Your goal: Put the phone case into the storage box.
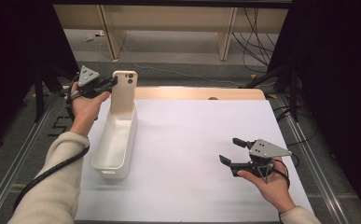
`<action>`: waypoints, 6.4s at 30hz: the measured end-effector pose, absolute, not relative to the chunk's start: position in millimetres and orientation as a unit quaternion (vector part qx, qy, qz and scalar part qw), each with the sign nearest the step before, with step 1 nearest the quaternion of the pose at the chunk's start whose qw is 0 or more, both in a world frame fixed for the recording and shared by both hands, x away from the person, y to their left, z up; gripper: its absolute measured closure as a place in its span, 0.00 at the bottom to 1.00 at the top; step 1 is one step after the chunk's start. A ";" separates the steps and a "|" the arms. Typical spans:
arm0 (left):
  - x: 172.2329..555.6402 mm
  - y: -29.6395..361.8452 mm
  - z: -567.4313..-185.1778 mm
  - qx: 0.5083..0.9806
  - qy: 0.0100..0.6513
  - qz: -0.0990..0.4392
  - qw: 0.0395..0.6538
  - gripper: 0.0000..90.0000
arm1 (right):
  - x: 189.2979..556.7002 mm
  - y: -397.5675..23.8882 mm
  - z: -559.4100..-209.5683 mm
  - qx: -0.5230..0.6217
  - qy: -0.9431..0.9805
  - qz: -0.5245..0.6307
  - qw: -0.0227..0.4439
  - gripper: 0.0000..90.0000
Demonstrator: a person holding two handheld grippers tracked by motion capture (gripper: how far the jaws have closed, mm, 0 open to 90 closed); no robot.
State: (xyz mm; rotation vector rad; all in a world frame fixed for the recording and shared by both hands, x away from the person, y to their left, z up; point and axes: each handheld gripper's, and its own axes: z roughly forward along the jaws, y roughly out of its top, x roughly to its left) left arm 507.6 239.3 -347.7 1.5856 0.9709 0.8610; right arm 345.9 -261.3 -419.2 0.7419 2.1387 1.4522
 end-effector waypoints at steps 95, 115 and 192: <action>524.7 248.3 -384.7 0.668 0.441 0.329 0.501 0.90 | 347.0 -260.2 -421.4 0.267 0.779 0.523 0.218 0.25; 525.6 250.4 -389.6 0.670 0.446 0.324 0.497 0.90 | 347.0 -260.2 -421.6 0.267 0.779 0.523 0.218 0.25; 530.0 259.1 -407.7 0.669 0.475 0.308 0.482 0.86 | 347.0 -260.1 -422.0 0.267 0.782 0.521 0.214 0.25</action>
